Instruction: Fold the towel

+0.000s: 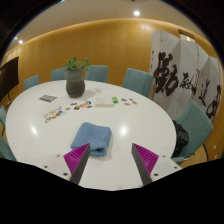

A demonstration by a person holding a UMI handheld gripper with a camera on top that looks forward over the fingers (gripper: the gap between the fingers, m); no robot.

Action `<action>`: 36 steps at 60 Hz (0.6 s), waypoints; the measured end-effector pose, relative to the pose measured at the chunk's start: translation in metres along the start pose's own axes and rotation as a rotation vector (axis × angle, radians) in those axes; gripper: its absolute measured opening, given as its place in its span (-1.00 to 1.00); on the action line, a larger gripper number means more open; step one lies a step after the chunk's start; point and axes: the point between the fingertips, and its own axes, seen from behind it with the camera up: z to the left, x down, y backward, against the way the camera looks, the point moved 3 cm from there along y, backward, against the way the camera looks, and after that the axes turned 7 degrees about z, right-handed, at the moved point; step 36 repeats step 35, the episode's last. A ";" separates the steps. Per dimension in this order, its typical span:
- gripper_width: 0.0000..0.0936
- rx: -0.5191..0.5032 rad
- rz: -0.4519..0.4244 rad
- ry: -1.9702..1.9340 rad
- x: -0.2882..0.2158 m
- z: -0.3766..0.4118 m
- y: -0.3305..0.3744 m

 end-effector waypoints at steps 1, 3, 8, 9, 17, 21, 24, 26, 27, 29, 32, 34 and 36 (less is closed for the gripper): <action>0.86 -0.003 -0.001 0.005 0.002 0.000 0.009; 0.86 -0.006 -0.001 0.013 0.006 -0.001 0.025; 0.86 -0.019 -0.010 0.040 0.016 0.000 0.061; 0.87 -0.021 -0.015 0.046 0.019 -0.001 0.067; 0.86 -0.037 -0.013 0.059 0.039 -0.002 0.104; 0.86 -0.042 -0.020 0.070 0.047 -0.004 0.116; 0.87 -0.037 -0.020 0.079 0.049 -0.006 0.124; 0.86 -0.031 -0.029 0.081 0.049 -0.008 0.128; 0.86 -0.030 -0.033 0.083 0.049 -0.008 0.130; 0.86 -0.031 -0.038 0.084 0.048 -0.009 0.133; 0.86 -0.035 -0.044 0.080 0.049 -0.009 0.137; 0.86 -0.041 -0.045 0.077 0.049 -0.008 0.139; 0.86 -0.044 -0.045 0.076 0.049 -0.007 0.140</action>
